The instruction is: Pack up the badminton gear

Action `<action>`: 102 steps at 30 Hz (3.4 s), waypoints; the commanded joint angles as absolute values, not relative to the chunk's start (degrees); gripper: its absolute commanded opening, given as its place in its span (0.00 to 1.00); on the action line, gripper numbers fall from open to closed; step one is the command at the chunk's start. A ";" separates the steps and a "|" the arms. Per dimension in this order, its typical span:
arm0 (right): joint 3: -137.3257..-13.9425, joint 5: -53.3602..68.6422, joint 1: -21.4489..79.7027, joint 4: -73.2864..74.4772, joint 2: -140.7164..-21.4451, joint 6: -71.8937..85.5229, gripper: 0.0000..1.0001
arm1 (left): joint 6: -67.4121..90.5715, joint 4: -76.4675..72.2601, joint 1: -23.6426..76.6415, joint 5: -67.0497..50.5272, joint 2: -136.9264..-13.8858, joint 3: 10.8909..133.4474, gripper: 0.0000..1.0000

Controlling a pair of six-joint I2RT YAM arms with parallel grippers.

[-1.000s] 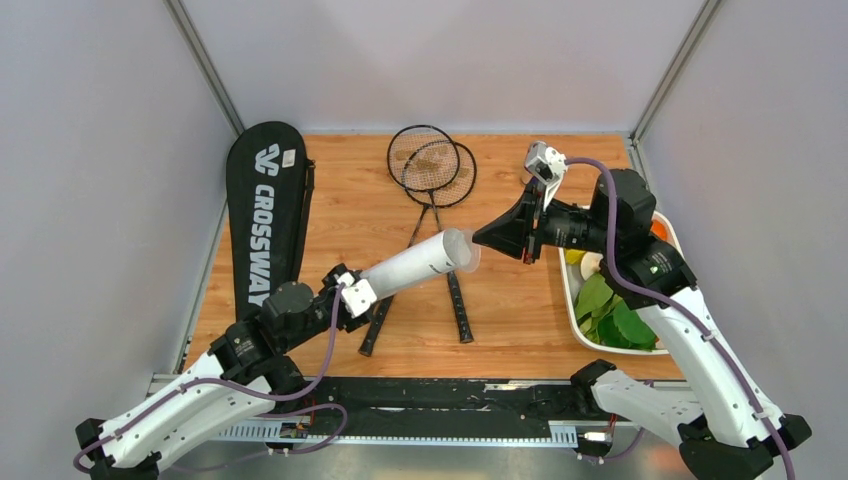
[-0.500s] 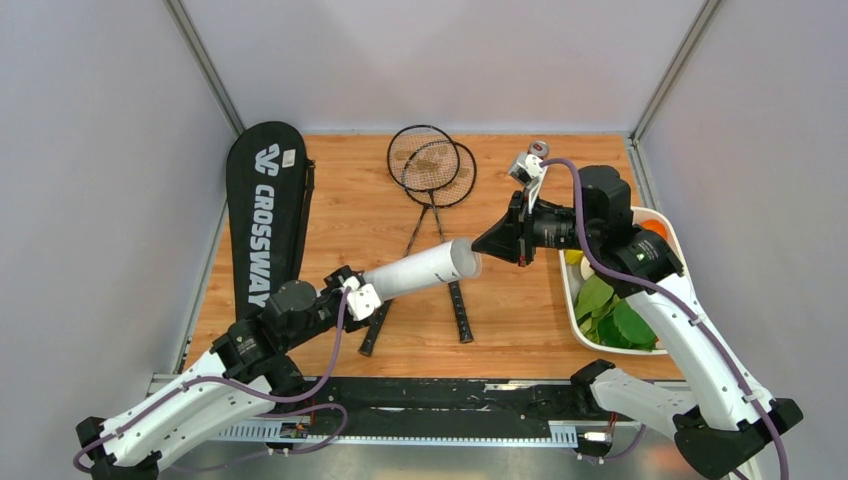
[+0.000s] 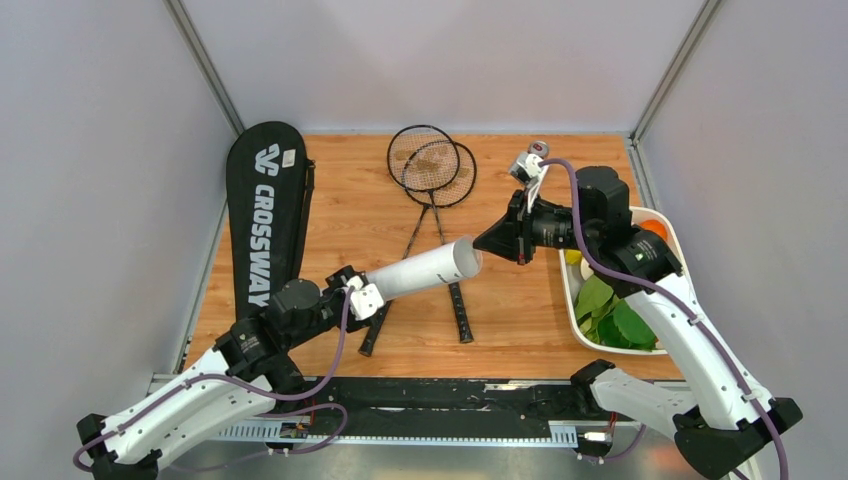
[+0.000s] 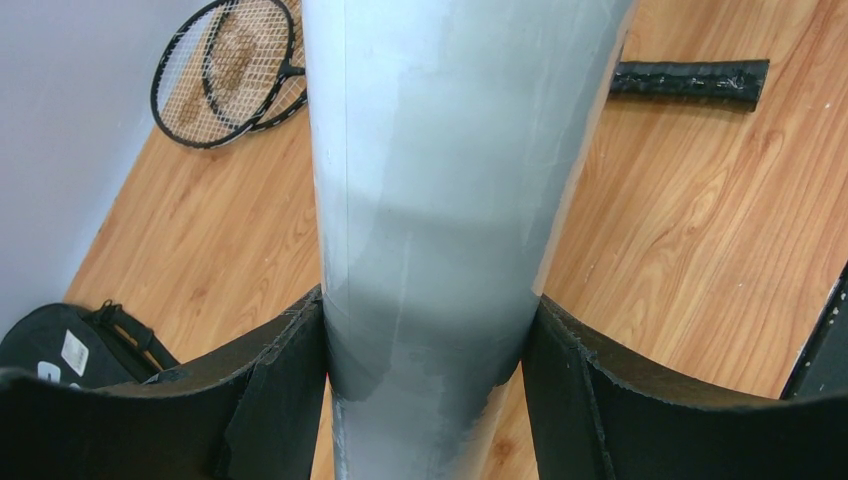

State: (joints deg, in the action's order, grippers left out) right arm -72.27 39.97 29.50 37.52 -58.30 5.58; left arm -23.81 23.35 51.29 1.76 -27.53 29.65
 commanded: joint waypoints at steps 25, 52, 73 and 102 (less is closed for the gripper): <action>-71.13 30.14 33.40 38.32 -57.53 6.47 0.35 | -24.23 18.45 51.40 1.20 -29.69 31.78 0.63; -57.07 40.79 36.11 23.38 -60.05 14.81 0.48 | -23.63 14.40 51.42 -2.72 -30.66 35.20 0.64; -53.25 22.88 36.08 -2.04 -38.23 23.59 1.00 | -10.20 15.01 51.36 0.62 -29.58 41.34 0.66; -48.59 24.15 49.46 -40.37 -64.84 31.11 0.92 | 14.56 3.31 51.42 -9.59 -39.41 41.03 0.75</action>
